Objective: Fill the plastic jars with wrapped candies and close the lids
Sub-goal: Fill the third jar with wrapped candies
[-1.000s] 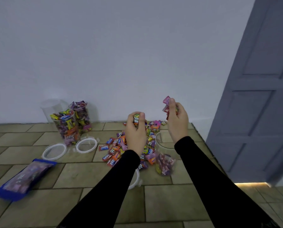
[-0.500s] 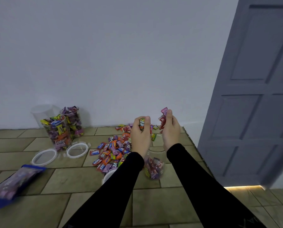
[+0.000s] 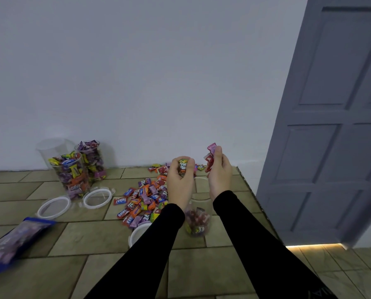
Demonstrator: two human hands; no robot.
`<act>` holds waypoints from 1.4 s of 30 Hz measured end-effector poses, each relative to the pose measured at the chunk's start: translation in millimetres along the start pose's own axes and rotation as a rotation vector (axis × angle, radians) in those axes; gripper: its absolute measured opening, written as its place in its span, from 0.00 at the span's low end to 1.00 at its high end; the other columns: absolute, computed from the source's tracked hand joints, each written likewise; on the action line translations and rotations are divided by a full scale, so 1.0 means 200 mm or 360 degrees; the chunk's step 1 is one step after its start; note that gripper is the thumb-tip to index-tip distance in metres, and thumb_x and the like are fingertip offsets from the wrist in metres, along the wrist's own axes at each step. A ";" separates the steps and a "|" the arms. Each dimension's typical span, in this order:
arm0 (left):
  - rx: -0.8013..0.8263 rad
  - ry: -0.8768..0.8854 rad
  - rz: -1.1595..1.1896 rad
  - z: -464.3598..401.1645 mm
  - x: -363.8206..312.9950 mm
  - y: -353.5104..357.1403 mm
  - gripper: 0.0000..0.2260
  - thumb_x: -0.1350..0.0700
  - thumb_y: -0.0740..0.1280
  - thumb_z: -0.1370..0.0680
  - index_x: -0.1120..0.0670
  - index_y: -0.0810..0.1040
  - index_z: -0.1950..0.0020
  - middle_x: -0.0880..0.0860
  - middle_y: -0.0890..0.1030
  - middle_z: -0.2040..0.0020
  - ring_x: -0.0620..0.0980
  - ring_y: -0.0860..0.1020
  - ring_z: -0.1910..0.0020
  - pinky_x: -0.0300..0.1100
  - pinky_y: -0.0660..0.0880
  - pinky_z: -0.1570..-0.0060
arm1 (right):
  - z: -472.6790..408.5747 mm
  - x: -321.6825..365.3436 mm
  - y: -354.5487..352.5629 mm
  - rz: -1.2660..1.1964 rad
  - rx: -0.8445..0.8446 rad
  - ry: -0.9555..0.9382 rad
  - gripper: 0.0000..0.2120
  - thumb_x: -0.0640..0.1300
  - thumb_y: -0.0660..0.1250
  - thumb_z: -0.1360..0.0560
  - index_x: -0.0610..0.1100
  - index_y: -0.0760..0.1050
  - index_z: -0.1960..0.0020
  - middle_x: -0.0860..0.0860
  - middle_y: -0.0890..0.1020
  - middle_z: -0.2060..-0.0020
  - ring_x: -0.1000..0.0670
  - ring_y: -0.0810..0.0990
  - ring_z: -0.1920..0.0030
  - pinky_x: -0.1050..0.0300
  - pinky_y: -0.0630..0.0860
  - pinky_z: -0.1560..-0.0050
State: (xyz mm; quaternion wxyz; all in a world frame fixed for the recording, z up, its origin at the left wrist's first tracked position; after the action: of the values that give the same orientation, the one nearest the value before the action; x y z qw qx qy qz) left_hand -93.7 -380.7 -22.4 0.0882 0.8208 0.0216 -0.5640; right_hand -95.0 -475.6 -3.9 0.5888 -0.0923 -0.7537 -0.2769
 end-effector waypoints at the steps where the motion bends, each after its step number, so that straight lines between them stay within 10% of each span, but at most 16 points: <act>1: 0.0015 -0.0005 0.0021 0.01 0.00 0.00 0.02 0.54 0.66 0.20 0.51 0.77 0.52 0.46 0.78 0.63 0.40 0.74 0.66 0.36 0.72 0.61 | 0.00 0.00 0.00 -0.0018 0.0000 0.0003 0.18 0.55 0.56 0.19 0.45 0.75 0.58 0.54 0.78 0.66 0.55 0.69 0.74 0.66 0.67 0.73; 7: 0.0070 0.0002 0.0062 0.00 0.03 -0.01 0.03 0.60 0.68 0.22 0.56 0.81 0.52 0.57 0.83 0.55 0.58 0.81 0.52 0.51 0.79 0.48 | 0.00 0.00 0.00 -0.0014 -0.0019 -0.0020 0.19 0.55 0.56 0.19 0.45 0.74 0.60 0.53 0.77 0.67 0.56 0.69 0.76 0.66 0.68 0.73; 12: 0.0151 -0.0048 0.0283 0.02 0.01 -0.01 0.11 0.60 0.60 0.18 0.62 0.80 0.45 0.59 0.85 0.51 0.54 0.83 0.48 0.43 0.78 0.44 | 0.00 0.00 -0.01 -0.0041 -0.0020 0.0005 0.19 0.55 0.56 0.19 0.44 0.74 0.60 0.54 0.76 0.70 0.57 0.70 0.76 0.67 0.67 0.74; 23: 0.0216 -0.0653 0.0379 0.02 0.23 -0.03 0.34 0.31 0.47 0.22 0.54 0.85 0.51 0.57 0.85 0.51 0.57 0.80 0.52 0.59 0.69 0.38 | -0.01 0.00 -0.01 -0.0157 0.0003 0.0086 0.15 0.52 0.59 0.19 0.42 0.73 0.58 0.52 0.78 0.65 0.54 0.70 0.72 0.66 0.65 0.76; 30: 0.0341 -0.0814 0.0339 0.07 0.33 -0.04 0.39 0.34 0.43 0.20 0.63 0.83 0.50 0.56 0.84 0.61 0.45 0.81 0.69 0.31 0.74 0.73 | 0.01 0.03 -0.02 -0.0351 0.0149 0.0095 0.09 0.33 0.63 0.23 0.41 0.72 0.61 0.45 0.75 0.63 0.51 0.72 0.70 0.67 0.66 0.76; 42: 0.0177 -0.0857 0.0475 0.07 0.36 -0.01 0.34 0.39 0.48 0.18 0.59 0.83 0.64 0.54 0.83 0.69 0.45 0.81 0.74 0.32 0.74 0.76 | 0.04 0.04 -0.03 -0.0068 0.0413 0.0002 0.12 0.25 0.63 0.31 0.41 0.73 0.57 0.49 0.72 0.68 0.53 0.71 0.77 0.64 0.68 0.76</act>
State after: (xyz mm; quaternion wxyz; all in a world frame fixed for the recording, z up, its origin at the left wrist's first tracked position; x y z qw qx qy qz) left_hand -80.3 -384.5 -93.5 0.1275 0.6395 -0.1540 -0.7423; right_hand -107.0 -477.7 0.4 0.5903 0.0007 -0.7846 -0.1897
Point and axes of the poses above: each hand's wrist, its own z-axis away from the middle knuckle, its own y-axis out of the palm, x = y × z, the point moved 2 cm from there along -z, towards the middle knuckle
